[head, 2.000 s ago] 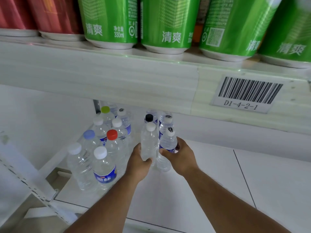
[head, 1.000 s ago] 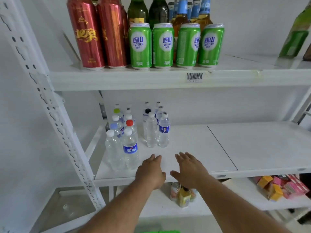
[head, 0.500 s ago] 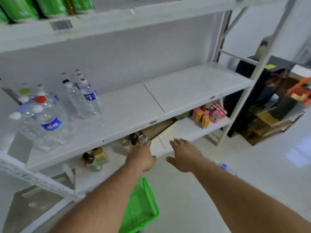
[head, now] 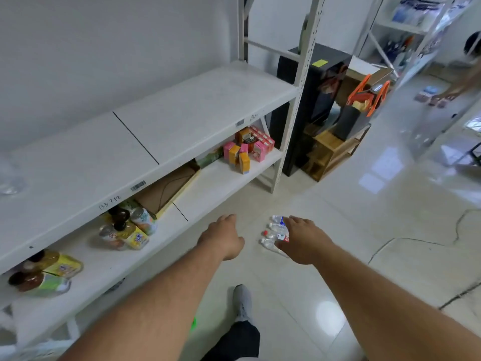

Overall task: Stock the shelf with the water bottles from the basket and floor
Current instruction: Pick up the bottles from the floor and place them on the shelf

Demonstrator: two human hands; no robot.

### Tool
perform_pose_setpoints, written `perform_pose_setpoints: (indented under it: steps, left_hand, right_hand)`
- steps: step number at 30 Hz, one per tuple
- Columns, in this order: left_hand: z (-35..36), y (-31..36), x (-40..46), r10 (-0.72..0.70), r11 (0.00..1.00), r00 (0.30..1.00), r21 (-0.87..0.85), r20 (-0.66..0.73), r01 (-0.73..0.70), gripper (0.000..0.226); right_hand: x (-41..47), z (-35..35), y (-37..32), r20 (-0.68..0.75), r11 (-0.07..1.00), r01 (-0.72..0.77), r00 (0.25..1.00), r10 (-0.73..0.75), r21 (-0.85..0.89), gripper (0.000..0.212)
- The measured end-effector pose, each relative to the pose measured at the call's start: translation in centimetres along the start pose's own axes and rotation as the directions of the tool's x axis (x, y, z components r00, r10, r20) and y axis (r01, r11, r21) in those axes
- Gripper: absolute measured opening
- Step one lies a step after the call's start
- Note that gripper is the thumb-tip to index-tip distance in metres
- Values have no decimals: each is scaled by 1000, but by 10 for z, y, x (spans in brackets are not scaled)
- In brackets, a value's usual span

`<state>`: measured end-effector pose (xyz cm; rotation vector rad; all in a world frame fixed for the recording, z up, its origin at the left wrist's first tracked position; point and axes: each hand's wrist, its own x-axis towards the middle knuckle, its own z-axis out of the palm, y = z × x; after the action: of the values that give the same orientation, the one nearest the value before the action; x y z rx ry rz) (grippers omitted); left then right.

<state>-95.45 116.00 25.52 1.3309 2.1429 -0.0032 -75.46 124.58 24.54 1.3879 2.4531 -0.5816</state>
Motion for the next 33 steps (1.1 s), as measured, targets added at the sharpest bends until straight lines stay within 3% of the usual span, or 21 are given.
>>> perform_pose_setpoints:
  steps: [10,20,25,33]
  left_hand:
    - [-11,40,133,-22,989,998,-148,57,31,76]
    - [-42,89,219,-109,976,993,-183,45,116,77]
    - [-36,115,255,-260,930,965,-257,38,261,77]
    - [17,177,283,-473,784,871,-389,131,484,79]
  right_hand:
    - [112,-43,51,57,989,-50,997,58,-140,78]
    - [200,-87,108,134,992,-16,990,33,-128,75]
    - [264,-105,141,196,982,135,975,-108,-130,76]
    - [350,-121,206,364,923,353,889,-279,-153,74]
